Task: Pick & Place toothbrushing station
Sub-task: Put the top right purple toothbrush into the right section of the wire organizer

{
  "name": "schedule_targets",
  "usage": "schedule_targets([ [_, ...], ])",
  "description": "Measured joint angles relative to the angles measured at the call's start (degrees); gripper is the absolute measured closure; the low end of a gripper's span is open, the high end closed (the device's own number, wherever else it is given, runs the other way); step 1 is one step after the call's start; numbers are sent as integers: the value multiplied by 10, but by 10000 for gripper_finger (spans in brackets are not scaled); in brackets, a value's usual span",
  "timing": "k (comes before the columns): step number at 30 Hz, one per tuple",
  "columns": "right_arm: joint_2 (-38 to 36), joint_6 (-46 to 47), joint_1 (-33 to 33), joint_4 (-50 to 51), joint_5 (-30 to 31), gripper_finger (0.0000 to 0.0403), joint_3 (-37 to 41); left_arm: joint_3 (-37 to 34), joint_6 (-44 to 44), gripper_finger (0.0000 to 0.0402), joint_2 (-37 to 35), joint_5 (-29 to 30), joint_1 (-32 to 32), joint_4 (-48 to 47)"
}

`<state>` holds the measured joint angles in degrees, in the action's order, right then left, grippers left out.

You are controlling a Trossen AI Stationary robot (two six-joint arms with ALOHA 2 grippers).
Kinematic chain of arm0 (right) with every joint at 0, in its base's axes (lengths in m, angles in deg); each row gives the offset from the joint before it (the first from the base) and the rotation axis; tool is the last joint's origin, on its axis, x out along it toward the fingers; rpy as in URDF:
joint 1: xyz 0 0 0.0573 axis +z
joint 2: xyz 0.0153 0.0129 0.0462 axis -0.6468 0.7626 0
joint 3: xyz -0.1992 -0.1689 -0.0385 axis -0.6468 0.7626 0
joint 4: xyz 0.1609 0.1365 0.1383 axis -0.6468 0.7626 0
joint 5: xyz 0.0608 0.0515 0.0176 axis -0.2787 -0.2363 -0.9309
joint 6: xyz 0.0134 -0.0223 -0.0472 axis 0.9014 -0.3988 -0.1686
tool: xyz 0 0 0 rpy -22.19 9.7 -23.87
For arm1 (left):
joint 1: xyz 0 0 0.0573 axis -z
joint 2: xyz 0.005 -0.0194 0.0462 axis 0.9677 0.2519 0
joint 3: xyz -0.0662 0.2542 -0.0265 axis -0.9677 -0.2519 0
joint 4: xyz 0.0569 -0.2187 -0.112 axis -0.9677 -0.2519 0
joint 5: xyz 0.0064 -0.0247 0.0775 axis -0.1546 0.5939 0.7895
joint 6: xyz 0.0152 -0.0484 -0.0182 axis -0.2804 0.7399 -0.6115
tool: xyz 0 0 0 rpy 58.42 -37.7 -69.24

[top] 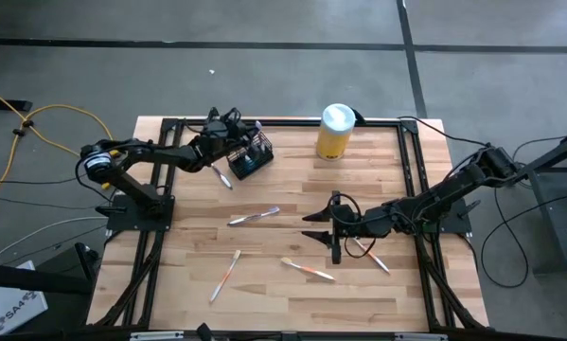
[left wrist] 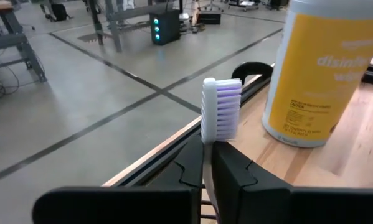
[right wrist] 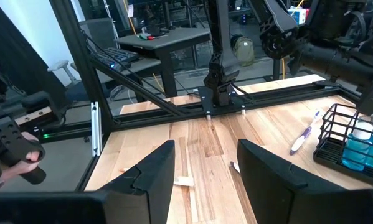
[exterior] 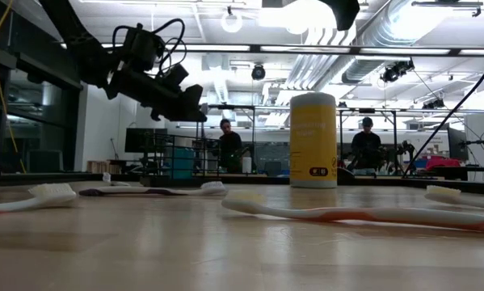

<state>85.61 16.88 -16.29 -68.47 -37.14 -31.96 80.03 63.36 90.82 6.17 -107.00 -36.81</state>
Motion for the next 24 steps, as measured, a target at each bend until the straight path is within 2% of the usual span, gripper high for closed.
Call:
schedule_targets([
  [16,0,0,0,1,0,237,0,-1,-6,333,1,15,-13,-3],
  [24,0,0,0,2,0,237,0,-1,25,288,1,9,-12,-3],
])
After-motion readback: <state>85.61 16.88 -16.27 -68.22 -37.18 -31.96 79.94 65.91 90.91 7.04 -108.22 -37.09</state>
